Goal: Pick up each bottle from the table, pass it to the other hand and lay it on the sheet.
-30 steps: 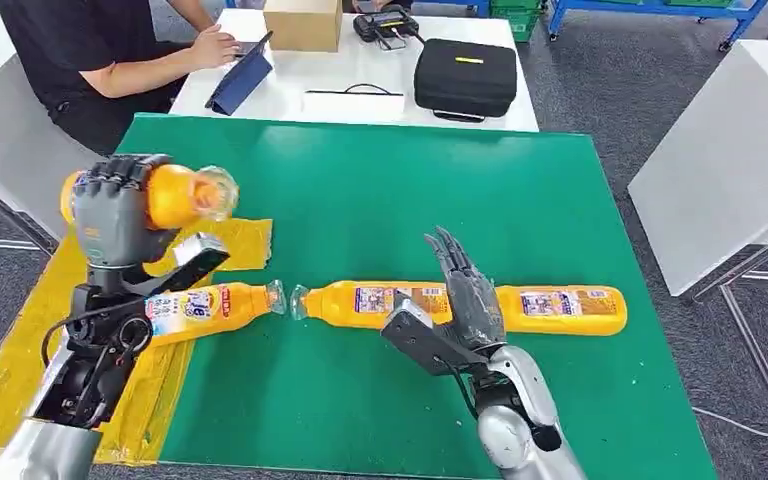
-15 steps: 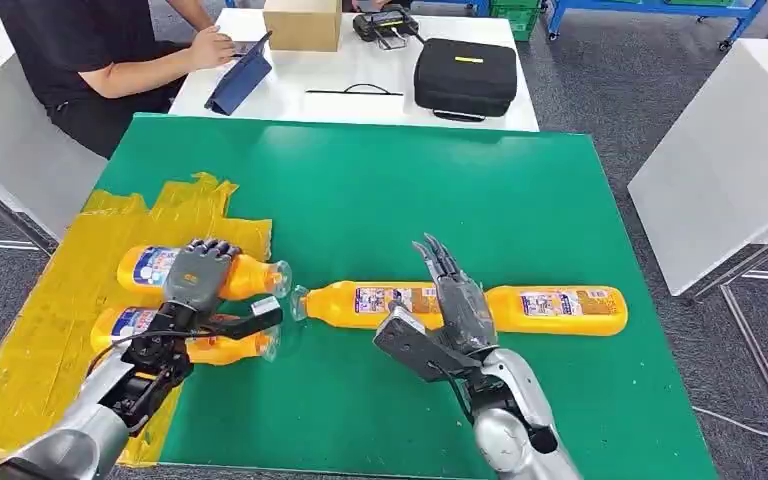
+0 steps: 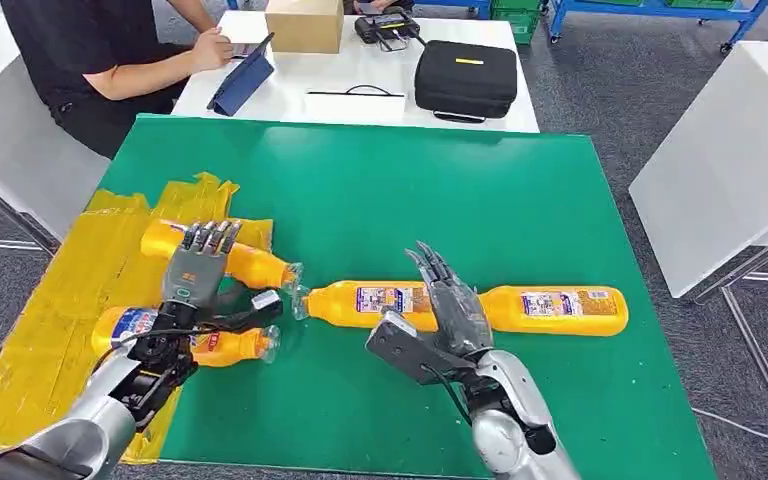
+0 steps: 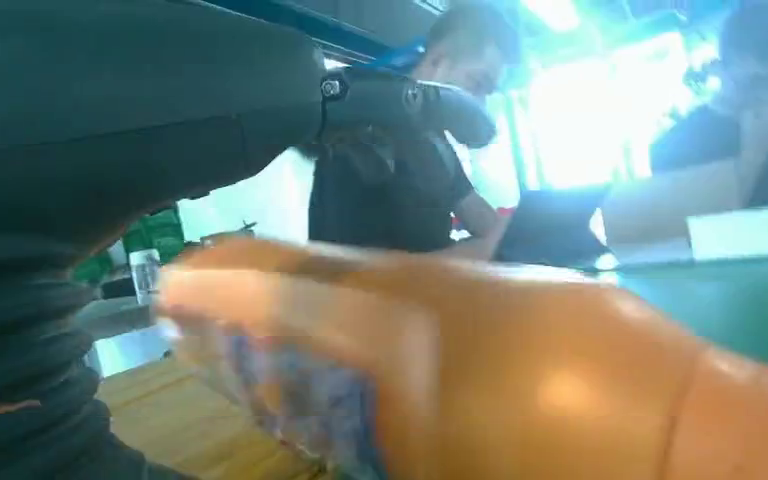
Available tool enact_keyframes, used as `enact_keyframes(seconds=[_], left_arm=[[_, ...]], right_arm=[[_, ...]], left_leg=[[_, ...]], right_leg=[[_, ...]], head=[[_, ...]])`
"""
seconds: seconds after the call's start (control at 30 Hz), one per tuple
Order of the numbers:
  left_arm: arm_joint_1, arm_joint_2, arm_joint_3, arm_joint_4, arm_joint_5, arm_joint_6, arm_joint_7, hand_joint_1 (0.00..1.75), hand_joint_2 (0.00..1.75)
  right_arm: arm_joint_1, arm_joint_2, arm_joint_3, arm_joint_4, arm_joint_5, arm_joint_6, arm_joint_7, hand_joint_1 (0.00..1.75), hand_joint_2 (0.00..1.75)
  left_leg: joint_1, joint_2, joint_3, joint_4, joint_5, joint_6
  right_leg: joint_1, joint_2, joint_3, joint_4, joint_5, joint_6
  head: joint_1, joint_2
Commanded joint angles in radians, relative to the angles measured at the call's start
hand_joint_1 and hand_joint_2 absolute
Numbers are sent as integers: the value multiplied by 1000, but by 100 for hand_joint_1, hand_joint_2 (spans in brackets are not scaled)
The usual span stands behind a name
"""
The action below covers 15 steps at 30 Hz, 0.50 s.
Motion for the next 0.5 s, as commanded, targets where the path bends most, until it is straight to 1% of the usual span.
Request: enact_keyframes(seconds=[0.03, 0.17, 0.2, 0.23, 0.27, 0.33, 0.37, 0.47, 0.5], left_arm=[[5, -29, 102, -10, 14, 49, -3, 0, 0], [5, -29, 102, -10, 14, 49, -3, 0, 0], [12, -35, 125, -30, 42, 62, -24, 0, 0], [24, -36, 149, -70, 31, 62, -16, 0, 0], [33, -40, 170, -95, 39, 62, -22, 0, 0], [24, -51, 205, -102, 54, 62, -38, 0, 0], [21, -60, 228, -124, 97, 62, -68, 0, 0], [8, -103, 299, -220, 330, 59, -190, 0, 0], [11, -118, 319, -273, 452, 41, -253, 0, 0]], right_arm=[[-28, -12, 28, 53, 4, 17, 12, 0, 0], [-28, -12, 28, 53, 4, 17, 12, 0, 0], [-30, -14, 31, 57, 10, 23, 19, 0, 0], [-31, -16, 33, 59, 15, 29, 25, 0, 0], [-34, -16, 35, 64, 22, 35, 33, 0, 175], [-43, -20, 40, 81, 42, 50, 49, 0, 175], [-52, -23, 42, 96, 59, 61, 62, 0, 175], [-102, -38, 53, 171, 119, 100, 84, 0, 175], [-127, -40, 55, 211, 134, 111, 84, 0, 175]], left_leg=[[0, 0, 2, 0, -1, -2], [0, 0, 3, 0, -1, -2], [0, 0, 2, 0, -1, -2], [0, 0, 4, 1, -2, -3], [0, 0, 2, 0, -1, -2], [0, 0, 1, 0, -1, -2], [0, 0, 1, 1, -1, -2], [1, -2, 0, 1, 0, -2], [1, -2, -1, 1, 0, -2]], right_leg=[[1, -1, 2, 0, -1, -2], [0, -2, 2, 1, -1, -2], [0, -2, 2, 0, -1, -2], [0, -3, 3, 2, -2, -3], [0, -2, 2, 1, -1, -2], [1, -1, 1, 0, 0, -2], [1, -2, 1, 1, -1, -2], [1, -3, 1, 1, 0, -2], [1, -3, 0, 1, 0, -2]], head=[[0, 0], [0, 0], [0, 0], [0, 0], [0, 0], [0, 0], [0, 0], [0, 0], [0, 0]])
